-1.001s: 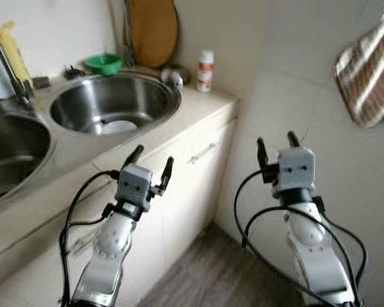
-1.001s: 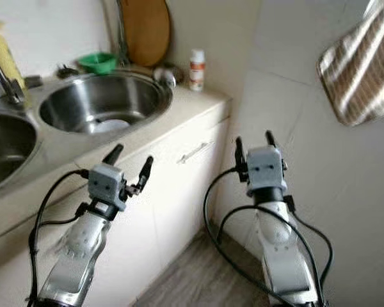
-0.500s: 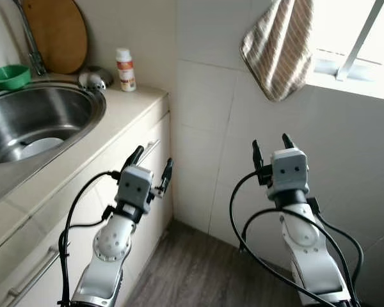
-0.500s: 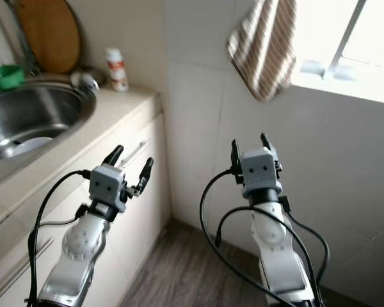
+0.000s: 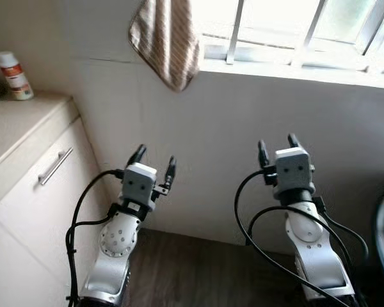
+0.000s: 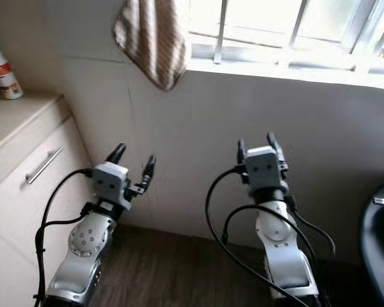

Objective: Kitchen organization

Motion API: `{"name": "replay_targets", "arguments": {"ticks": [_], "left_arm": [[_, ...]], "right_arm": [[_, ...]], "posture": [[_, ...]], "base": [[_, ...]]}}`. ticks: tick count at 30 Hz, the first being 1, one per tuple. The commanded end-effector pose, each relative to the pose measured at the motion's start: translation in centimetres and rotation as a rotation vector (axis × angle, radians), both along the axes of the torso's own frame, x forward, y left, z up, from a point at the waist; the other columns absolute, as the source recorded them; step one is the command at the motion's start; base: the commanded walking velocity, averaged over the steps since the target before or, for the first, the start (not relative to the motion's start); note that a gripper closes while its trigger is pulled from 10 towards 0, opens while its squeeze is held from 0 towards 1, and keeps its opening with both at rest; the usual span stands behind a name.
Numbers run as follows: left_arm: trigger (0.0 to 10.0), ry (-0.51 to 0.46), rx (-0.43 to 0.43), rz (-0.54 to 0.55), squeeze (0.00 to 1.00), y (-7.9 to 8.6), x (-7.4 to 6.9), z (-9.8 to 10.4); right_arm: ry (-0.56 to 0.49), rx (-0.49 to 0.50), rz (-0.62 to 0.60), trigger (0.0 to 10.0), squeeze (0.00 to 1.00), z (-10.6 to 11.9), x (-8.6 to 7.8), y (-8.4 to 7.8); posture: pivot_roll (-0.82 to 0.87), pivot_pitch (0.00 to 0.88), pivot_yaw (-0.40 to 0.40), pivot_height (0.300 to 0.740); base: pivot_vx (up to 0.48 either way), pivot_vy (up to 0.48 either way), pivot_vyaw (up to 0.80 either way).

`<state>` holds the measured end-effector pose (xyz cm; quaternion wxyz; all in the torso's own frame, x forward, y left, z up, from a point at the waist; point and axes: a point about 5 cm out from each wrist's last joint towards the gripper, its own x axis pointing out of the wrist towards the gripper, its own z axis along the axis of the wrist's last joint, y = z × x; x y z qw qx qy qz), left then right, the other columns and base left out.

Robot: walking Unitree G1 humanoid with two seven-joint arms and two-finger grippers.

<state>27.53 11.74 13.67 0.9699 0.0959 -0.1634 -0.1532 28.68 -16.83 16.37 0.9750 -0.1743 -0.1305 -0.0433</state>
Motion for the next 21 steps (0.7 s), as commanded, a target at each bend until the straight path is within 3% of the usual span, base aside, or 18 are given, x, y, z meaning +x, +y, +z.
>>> {"name": "replay_targets", "arguments": {"ticks": [1, 21], "left_arm": [[10.0, -0.007, 0.008, 0.015, 0.0, 0.7, 0.0, 0.2], [10.0, 0.009, 0.019, 0.008, 0.0, 0.4, 0.0, -0.2]], "right_arm": [[0.013, -0.001, -0.011, 10.0, 0.0, -0.1, 0.0, 0.2], [0.19, -0.028, -0.071, 10.0, 0.0, -2.5, 0.3, -0.5]], "posture": [[0.04, 0.0, 0.003, 0.74], [0.03, 0.0, -0.001, 0.74]], "base": [[0.0, 0.0, -0.8], [0.0, 0.0, -0.8]]}}
